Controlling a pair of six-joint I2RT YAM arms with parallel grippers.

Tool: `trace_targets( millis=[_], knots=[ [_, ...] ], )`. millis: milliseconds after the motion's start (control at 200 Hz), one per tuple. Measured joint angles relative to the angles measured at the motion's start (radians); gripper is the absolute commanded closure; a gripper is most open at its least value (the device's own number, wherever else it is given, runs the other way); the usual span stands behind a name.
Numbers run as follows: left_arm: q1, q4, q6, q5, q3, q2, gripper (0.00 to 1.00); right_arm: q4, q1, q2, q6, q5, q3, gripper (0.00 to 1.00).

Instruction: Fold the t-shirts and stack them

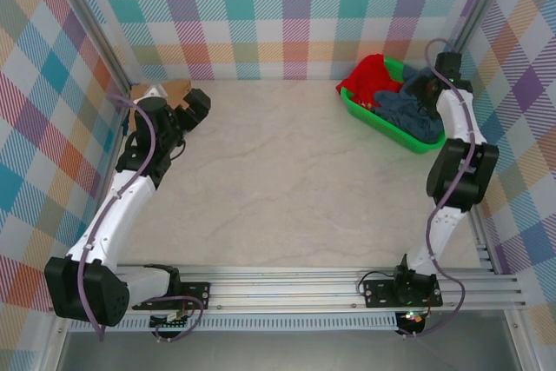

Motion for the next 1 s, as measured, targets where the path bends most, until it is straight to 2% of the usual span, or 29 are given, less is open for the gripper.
trace_targets(
  millis=[135, 270, 535, 675, 815, 840, 890, 935, 965, 1000],
  knots=[
    [-0.068, -0.077, 0.037, 0.095, 0.138, 0.014, 0.00, -0.024, -0.015, 0.074, -0.002, -0.070, 0.019, 0.19],
    [-0.130, -0.101, 0.088, 0.117, 0.293, 0.057, 0.00, -0.036, -0.033, 0.145, -0.019, -0.114, 0.115, 0.19],
    [-0.166, -0.159, 0.121, 0.113, 0.309, 0.123, 0.01, -0.068, -0.053, 0.283, -0.026, -0.148, 0.279, 0.27],
    [-0.186, -0.191, 0.125, 0.105, 0.309, 0.132, 0.04, -0.070, -0.053, 0.336, -0.012, -0.148, 0.309, 0.30],
    [-0.203, -0.215, 0.126, 0.103, 0.309, 0.131, 0.05, -0.071, -0.053, 0.392, 0.007, -0.153, 0.399, 0.53],
    [-0.204, -0.221, 0.125, 0.103, 0.309, 0.130, 0.07, -0.072, -0.053, 0.406, 0.007, -0.156, 0.424, 0.60],
    [-0.204, -0.230, 0.124, 0.104, 0.309, 0.128, 0.08, -0.069, -0.053, 0.429, 0.021, -0.163, 0.460, 0.82],
    [-0.204, -0.233, 0.122, 0.102, 0.309, 0.126, 0.09, -0.069, -0.053, 0.444, 0.022, -0.171, 0.482, 0.94],
    [-0.204, -0.235, 0.120, 0.101, 0.309, 0.125, 0.10, -0.066, -0.053, 0.449, 0.026, -0.174, 0.485, 1.00],
    [-0.204, -0.239, 0.117, 0.101, 0.309, 0.121, 0.10, -0.065, -0.053, 0.449, 0.031, -0.177, 0.484, 1.00]
  ],
)
